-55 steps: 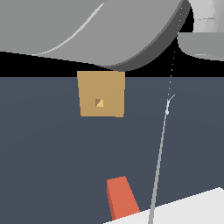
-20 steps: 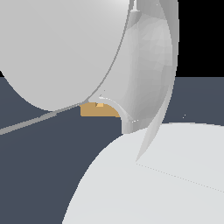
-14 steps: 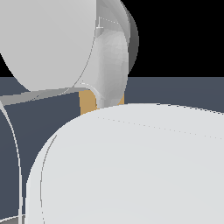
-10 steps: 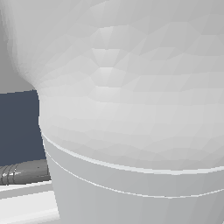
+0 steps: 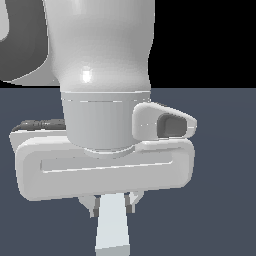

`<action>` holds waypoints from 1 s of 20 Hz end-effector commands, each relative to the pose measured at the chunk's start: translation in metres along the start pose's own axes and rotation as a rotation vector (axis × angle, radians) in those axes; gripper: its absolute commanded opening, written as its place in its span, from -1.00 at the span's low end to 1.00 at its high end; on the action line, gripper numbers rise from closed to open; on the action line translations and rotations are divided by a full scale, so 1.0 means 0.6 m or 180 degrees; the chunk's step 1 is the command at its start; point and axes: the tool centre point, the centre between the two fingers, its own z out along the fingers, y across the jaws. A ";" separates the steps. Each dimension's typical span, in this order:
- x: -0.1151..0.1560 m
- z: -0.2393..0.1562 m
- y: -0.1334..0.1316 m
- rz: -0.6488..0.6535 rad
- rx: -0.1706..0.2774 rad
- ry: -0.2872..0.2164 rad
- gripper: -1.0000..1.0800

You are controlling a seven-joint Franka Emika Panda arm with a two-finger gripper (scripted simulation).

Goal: Insert the peg into the horizontal hole in a box.

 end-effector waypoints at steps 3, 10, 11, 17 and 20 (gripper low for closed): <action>0.078 -0.013 -0.016 0.0119 -0.0009 -0.0002 -1.00; 0.198 -0.029 -0.034 0.0303 -0.0009 -0.0002 -1.00; 0.214 -0.031 -0.036 0.0327 -0.0009 -0.0002 -1.00; 0.298 -0.042 -0.042 0.0455 -0.0009 -0.0002 -1.00; 0.329 -0.046 -0.042 0.0500 -0.0009 -0.0002 -1.00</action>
